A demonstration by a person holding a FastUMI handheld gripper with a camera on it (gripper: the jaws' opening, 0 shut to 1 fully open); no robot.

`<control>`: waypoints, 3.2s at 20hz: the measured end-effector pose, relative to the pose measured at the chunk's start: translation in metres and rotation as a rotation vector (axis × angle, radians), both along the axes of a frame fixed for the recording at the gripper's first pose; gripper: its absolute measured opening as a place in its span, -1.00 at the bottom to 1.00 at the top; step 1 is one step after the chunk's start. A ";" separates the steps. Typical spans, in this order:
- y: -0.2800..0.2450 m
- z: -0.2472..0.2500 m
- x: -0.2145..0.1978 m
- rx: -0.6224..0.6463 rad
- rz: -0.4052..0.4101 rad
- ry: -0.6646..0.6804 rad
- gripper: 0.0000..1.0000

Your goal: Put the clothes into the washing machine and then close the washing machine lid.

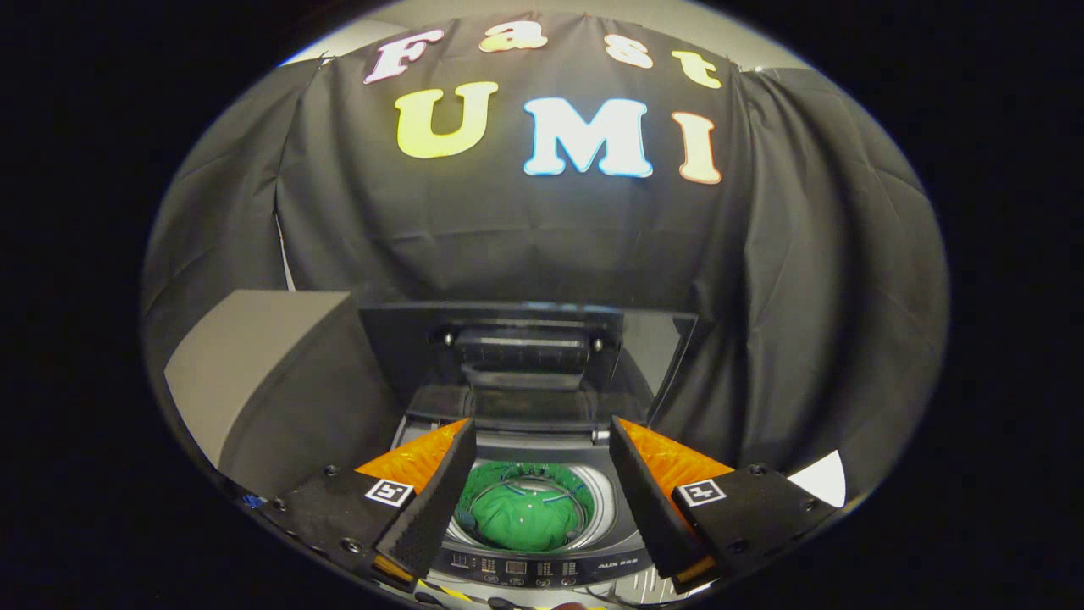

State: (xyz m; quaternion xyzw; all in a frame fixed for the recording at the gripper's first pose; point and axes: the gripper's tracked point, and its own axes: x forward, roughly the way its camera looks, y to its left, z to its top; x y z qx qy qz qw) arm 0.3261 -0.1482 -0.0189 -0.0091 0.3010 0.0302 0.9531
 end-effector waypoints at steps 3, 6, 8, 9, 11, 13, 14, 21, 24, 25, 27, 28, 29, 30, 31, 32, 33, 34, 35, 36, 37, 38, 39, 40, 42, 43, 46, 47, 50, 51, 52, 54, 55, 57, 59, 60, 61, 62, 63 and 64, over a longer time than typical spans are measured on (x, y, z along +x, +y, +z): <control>0.001 0.037 0.008 0.039 -0.009 -0.048 0.95; 0.001 0.066 0.022 0.052 -0.006 -0.101 0.95; 0.004 0.076 0.033 0.071 0.002 -0.116 0.94; 0.006 0.081 0.038 0.080 0.005 -0.120 0.94; 0.006 0.082 0.052 0.090 0.011 -0.118 0.95; 0.011 0.080 0.066 0.096 0.025 -0.115 0.94; 0.014 0.077 0.072 0.099 0.029 -0.108 0.94; 0.032 0.051 0.126 0.138 0.046 -0.072 0.94; 0.034 0.034 0.147 0.138 0.045 -0.046 0.94; 0.035 0.029 0.153 0.138 0.045 -0.035 0.94; 0.040 0.018 0.166 0.141 0.042 -0.019 0.94; 0.042 0.011 0.172 0.140 0.043 -0.008 0.94; 0.045 0.006 0.176 0.135 0.044 0.001 0.94; 0.047 0.000 0.182 0.127 0.043 0.008 0.94; 0.048 -0.006 0.187 0.122 0.041 0.013 0.94; 0.050 -0.011 0.191 0.124 0.039 0.022 0.94; 0.052 -0.017 0.194 0.128 0.036 0.033 0.93; 0.054 -0.022 0.196 0.130 0.034 0.045 0.93; 0.056 -0.028 0.198 0.129 0.029 0.053 0.93; 0.057 -0.033 0.199 0.133 0.025 0.064 0.94; 0.060 -0.038 0.199 0.137 0.022 0.076 0.94; 0.061 -0.043 0.199 0.135 0.018 0.087 0.93; 0.062 -0.048 0.199 0.128 0.012 0.100 0.94; 0.060 -0.046 0.203 0.105 0.011 0.086 0.94; 0.061 -0.049 0.200 0.081 0.016 0.086 0.95; 0.061 -0.051 0.201 0.059 0.020 0.086 0.94; 0.059 -0.052 0.197 0.051 0.015 0.097 0.95; 0.060 -0.052 0.194 0.048 0.016 0.107 0.95; 0.060 -0.050 0.187 0.043 0.021 0.121 0.96; 0.060 -0.049 0.185 0.044 0.021 0.119 0.96; 0.060 -0.049 0.182 0.043 0.023 0.119 0.96; 0.060 -0.048 0.176 0.042 0.028 0.118 0.96; 0.060 -0.047 0.173 0.041 0.028 0.119 0.96; 0.060 -0.046 0.166 0.040 0.029 0.120 0.96; 0.060 -0.046 0.158 0.038 0.029 0.125 0.97; 0.060 -0.045 0.154 0.038 0.031 0.118 0.97; 0.060 -0.043 0.152 0.040 0.032 0.112 0.96; 0.060 -0.042 0.150 0.040 0.035 0.097 0.96; 0.060 -0.041 0.148 0.041 0.033 0.089 0.96; 0.059 -0.042 0.146 0.041 0.031 0.081 0.96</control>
